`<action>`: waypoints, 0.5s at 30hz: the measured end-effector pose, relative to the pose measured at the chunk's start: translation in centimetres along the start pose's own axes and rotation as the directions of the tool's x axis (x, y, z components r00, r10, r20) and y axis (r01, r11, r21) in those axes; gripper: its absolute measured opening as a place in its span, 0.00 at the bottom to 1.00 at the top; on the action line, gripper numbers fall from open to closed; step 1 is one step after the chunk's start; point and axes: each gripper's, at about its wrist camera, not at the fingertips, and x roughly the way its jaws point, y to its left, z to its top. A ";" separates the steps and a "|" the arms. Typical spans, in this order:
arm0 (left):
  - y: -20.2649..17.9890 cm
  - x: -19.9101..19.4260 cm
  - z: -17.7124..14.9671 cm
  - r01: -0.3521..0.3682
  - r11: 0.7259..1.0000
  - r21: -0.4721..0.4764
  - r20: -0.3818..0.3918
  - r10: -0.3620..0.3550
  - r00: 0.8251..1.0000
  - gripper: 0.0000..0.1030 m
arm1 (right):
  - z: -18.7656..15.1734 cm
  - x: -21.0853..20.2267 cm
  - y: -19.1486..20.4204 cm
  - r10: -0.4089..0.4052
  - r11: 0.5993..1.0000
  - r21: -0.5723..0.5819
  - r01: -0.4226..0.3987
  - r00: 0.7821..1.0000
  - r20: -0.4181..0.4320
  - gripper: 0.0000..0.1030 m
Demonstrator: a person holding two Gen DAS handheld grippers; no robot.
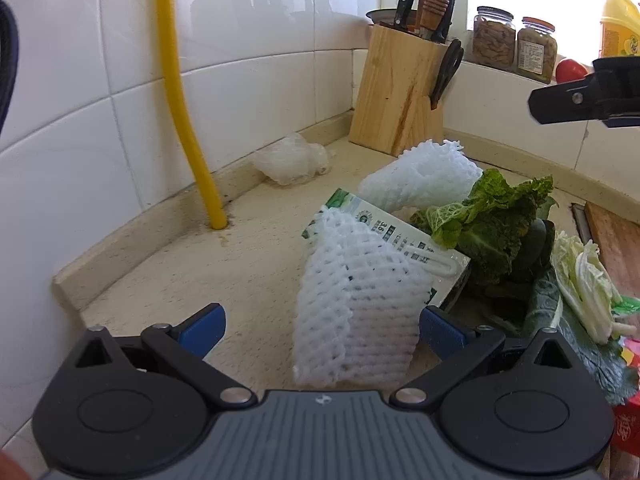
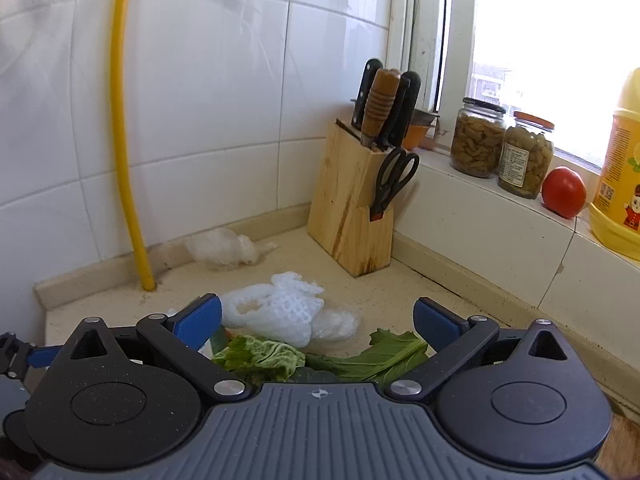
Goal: Collect trash
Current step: 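Grasp a white foam net with the left gripper while the right gripper approaches another net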
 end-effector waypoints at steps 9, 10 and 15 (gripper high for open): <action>-0.3 2.4 0.2 0.070 0.997 0.031 -0.028 -0.069 0.997 0.88 | 0.9 2.5 1.1 0.015 0.997 -0.080 -0.017 1.000 -0.022 0.99; -0.2 2.6 0.2 0.078 0.997 0.026 -0.035 -0.077 0.996 0.84 | 0.9 3.0 1.3 0.014 0.996 -0.092 -0.017 0.999 -0.028 0.99; 0.3 2.8 0.1 0.119 0.993 -0.012 -0.046 -0.119 0.992 0.69 | 1.1 5.0 2.1 0.046 0.989 -0.140 -0.055 0.997 -0.066 0.95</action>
